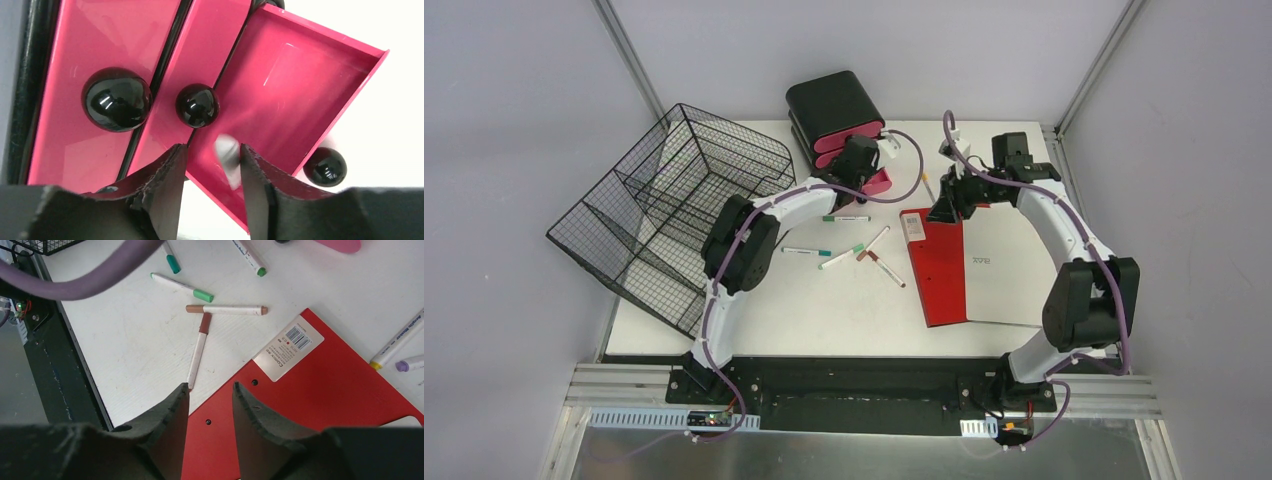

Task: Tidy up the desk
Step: Place the stationery in the drawer, then pick up the stationery from the center of the board.

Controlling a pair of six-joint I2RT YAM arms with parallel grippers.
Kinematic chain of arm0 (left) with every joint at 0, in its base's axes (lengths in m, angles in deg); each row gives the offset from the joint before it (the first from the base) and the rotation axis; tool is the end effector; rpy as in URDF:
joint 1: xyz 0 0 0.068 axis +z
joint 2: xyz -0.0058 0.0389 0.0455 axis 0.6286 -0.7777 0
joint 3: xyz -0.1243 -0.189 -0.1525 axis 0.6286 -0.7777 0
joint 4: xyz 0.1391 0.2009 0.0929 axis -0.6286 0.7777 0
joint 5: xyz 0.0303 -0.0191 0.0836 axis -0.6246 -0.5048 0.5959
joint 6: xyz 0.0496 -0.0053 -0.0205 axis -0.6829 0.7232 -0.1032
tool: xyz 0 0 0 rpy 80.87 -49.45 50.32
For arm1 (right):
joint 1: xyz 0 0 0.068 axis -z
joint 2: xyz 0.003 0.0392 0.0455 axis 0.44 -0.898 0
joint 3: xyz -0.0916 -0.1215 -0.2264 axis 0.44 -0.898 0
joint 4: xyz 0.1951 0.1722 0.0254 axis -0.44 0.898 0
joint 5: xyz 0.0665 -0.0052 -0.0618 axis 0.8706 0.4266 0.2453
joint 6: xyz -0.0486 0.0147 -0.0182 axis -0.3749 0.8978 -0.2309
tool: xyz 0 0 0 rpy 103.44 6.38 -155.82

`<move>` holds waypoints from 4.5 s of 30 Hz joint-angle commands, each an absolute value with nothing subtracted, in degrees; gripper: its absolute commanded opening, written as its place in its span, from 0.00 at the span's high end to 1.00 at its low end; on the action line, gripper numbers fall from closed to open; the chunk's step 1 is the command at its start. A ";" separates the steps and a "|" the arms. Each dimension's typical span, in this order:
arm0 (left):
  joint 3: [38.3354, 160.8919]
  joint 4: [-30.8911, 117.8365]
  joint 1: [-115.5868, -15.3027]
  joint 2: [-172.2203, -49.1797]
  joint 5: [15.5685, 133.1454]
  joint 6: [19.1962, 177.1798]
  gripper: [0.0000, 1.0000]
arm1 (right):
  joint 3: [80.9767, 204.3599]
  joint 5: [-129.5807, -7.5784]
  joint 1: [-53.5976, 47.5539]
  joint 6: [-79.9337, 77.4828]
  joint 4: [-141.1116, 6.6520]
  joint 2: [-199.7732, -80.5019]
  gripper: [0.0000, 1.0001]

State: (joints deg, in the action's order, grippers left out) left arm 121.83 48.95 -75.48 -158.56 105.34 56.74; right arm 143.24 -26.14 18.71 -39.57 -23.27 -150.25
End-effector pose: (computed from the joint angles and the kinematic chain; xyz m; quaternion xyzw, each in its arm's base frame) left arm 0.4088 -0.2858 0.2114 0.3906 0.7705 0.1447 0.4826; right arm 0.3205 0.0691 0.2885 -0.3960 0.7872 0.3496 0.3181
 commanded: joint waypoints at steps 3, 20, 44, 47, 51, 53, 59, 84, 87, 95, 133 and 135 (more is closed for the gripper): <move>122.16 45.74 -76.24 -155.19 105.32 55.12 0.38 | 143.00 -27.10 19.19 -40.50 -26.21 -145.58 0.60; 108.20 48.59 -76.65 -126.95 80.51 79.48 0.04 | 140.30 -48.72 19.68 -43.42 -34.03 -131.87 0.50; 94.79 55.50 -71.64 -108.36 72.47 83.58 0.01 | 154.52 -60.76 20.88 -17.55 -40.30 -162.27 0.05; 93.79 55.58 -71.65 -108.16 71.95 84.06 0.01 | 159.70 -66.81 20.75 -12.28 -40.11 -167.77 0.12; 93.52 55.93 -71.62 -107.53 73.12 83.21 0.01 | 167.57 -70.98 19.78 -6.14 -36.72 -175.59 0.20; 93.04 55.88 -71.64 -107.13 74.22 82.89 0.01 | 170.53 -72.67 18.68 -5.14 -35.15 -179.25 0.21; 92.81 56.03 -71.64 -107.05 75.82 81.83 0.01 | 176.32 -78.67 16.10 -3.03 -31.30 -185.17 0.21; 92.46 56.01 -71.64 -107.84 75.93 81.56 0.01 | 177.14 -83.30 16.61 -3.79 -30.69 -191.84 0.75; 92.48 56.01 -71.64 -108.19 75.94 81.70 0.01 | 177.21 -84.19 16.77 -4.74 -30.36 -192.12 0.84; 92.44 55.95 -71.64 -108.92 75.59 82.30 0.01 | 176.15 -81.14 18.91 -4.89 -30.93 -191.69 1.00; 87.82 39.56 -66.28 -114.44 54.21 105.51 0.01 | 151.22 -21.48 19.89 21.32 -65.28 -166.69 1.00; 87.41 37.72 -65.10 -115.09 52.56 108.03 0.01 | 150.33 -18.40 18.40 23.80 -69.39 -166.50 1.00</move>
